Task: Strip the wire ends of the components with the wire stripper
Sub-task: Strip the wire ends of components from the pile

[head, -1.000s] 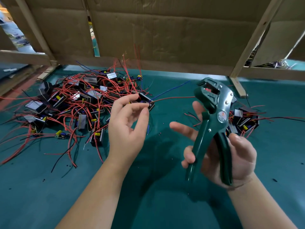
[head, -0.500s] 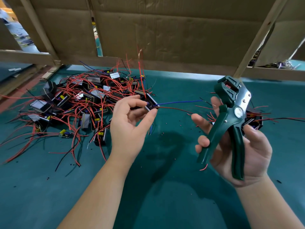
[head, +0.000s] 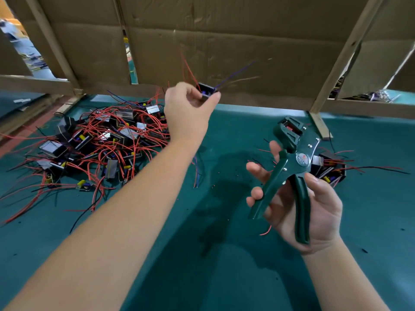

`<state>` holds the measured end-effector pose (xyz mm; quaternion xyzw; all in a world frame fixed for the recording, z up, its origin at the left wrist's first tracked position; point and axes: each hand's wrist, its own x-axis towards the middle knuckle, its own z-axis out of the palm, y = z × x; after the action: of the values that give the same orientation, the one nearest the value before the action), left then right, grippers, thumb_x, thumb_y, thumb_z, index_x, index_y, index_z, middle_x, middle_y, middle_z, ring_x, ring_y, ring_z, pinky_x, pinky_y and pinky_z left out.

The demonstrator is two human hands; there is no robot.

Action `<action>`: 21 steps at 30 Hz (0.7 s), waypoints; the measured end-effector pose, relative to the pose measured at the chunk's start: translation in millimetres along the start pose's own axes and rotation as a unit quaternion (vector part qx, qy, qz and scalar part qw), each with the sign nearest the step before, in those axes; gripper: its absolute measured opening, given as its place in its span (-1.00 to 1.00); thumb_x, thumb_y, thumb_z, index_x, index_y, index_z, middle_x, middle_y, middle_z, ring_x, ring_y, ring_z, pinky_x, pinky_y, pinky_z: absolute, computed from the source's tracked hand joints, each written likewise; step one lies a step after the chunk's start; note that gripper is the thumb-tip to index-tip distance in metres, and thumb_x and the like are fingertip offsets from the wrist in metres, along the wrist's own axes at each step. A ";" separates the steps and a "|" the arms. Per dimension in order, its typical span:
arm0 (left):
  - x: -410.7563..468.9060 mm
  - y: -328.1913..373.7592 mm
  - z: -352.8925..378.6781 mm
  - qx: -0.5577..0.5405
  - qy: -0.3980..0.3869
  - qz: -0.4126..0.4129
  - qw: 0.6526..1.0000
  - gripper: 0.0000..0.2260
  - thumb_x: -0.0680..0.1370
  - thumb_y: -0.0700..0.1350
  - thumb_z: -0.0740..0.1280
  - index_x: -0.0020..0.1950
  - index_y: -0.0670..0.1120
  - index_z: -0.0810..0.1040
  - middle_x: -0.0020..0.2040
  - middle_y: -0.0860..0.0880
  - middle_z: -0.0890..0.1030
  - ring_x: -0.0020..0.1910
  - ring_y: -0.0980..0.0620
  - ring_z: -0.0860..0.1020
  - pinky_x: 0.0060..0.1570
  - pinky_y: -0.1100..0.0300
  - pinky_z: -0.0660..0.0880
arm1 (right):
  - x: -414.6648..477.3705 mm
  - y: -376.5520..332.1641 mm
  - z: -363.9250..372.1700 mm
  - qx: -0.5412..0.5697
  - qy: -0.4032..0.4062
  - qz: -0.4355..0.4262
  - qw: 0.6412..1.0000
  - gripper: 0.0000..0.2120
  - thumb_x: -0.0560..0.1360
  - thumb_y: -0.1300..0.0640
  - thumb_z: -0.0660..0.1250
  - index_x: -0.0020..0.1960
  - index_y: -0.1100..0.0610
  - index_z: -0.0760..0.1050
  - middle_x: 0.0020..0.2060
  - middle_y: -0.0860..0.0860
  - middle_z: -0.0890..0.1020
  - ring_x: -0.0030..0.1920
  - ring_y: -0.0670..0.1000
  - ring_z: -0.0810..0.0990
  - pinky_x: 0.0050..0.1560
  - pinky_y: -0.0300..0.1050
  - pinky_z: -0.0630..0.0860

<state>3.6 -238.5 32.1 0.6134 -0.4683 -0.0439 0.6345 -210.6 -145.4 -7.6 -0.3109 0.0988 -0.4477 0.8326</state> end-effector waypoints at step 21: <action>56.4 -35.7 -46.5 0.454 -0.423 0.139 0.772 -0.66 0.51 -0.03 0.43 0.28 0.13 0.54 0.25 0.00 0.54 0.22 -0.10 0.48 0.20 -0.04 0.37 | 3.5 11.1 6.0 -0.030 0.018 0.017 0.999 -0.22 0.23 -0.04 0.57 0.41 0.02 0.43 0.07 0.27 0.62 -0.18 0.22 0.63 -0.05 0.13 0.60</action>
<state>83.7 -248.4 42.2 0.6780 -0.7348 0.0071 0.0193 -198.3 -141.1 -9.2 -0.3259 0.1324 -0.4355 0.8286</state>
